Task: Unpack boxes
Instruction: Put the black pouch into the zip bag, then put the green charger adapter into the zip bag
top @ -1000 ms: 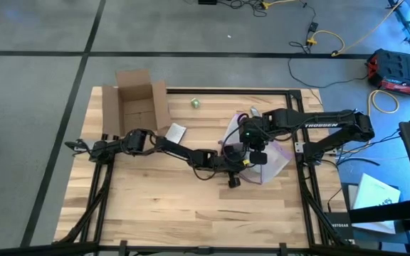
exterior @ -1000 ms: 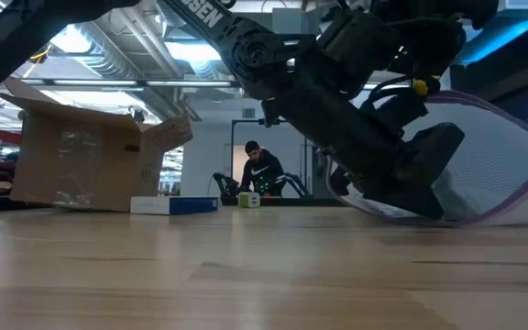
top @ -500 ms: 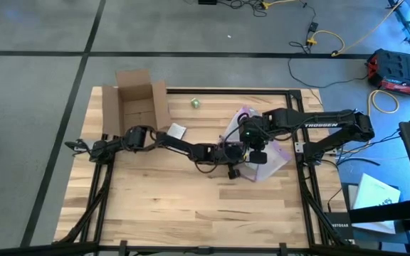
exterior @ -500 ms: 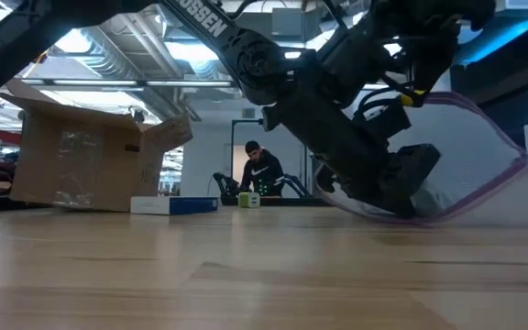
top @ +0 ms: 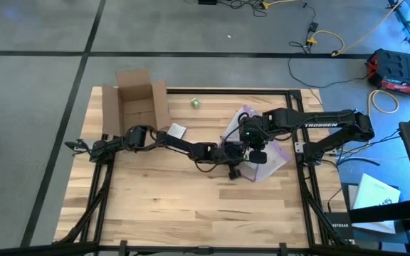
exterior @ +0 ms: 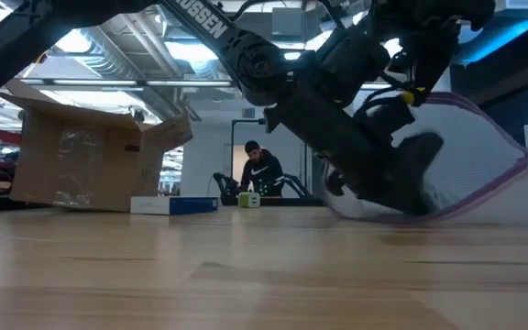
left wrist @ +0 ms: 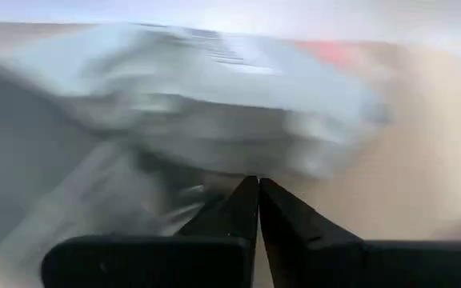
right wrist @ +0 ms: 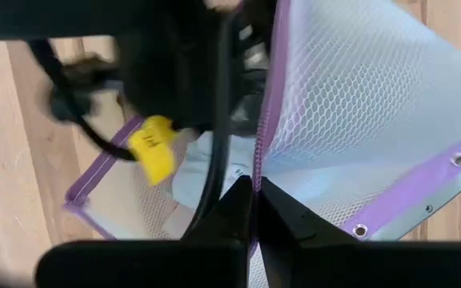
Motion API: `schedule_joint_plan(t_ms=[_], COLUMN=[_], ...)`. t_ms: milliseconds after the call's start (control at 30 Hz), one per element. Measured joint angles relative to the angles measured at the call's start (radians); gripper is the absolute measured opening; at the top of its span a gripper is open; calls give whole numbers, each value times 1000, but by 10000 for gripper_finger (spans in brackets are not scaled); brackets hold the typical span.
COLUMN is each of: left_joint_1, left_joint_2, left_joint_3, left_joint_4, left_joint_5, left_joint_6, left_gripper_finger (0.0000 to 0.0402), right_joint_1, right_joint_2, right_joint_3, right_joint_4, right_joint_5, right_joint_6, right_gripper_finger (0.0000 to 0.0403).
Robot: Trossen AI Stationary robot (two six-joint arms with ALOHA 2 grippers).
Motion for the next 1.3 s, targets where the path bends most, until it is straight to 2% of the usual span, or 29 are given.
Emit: schedule_joint_plan(t_ms=[67, 133, 300, 467, 500, 533, 633, 700, 733, 833, 933, 1133, 1300], left_joint_1=[-9, -23, -50, -61, -63, -71, -77, -57, -42, 23, 120, 314, 492], left_joint_2=[-16, -42, -130, -280, -310, -334, -381, -390, -390, -390, -390, -410, -419], left_joint_3=[0, 0, -1, 0, 0, 1, 2, 1, -2, -31, -46, -48, -45], left_joint_4=[-29, -117, -339, -609, -677, -748, -995, -1096, -1105, -1032, -999, -980, -924], left_joint_5=[147, 200, 207, 177, 125, 23, -381, -514, -528, -522, -409, -365, -208], left_joint_6=[14, 14, 97, 197, 218, 229, 202, 185, 165, 100, 71, 130, 162], left_gripper_finger=[0, 0, 0, 0, 0, 0, 0, 0, 0, 6, 38, 157, 257], right_joint_1=[0, 0, 0, 0, 0, 0, 0, 0, 0, 0, 0, 0, 0], right_joint_2=[0, 0, 0, 0, 0, 0, 0, 1, 1, 1, 1, 1, 1], right_joint_3=[0, 0, -1, -1, -1, -1, -1, -1, -1, -1, -1, -1, -1], right_joint_4=[0, 1, 9, 49, 58, 69, 96, 105, 107, 107, 103, 100, 107], right_joint_5=[0, 1, 6, 8, 8, 8, 8, 8, 8, 8, 8, 12, 18], right_joint_6=[-6, -10, -24, -37, -38, -38, -38, -39, -42, -57, -58, -73, -87], right_gripper_finger=[0, 0, 0, 0, 0, 0, 0, 0, 0, 0, 0, 0, 0])
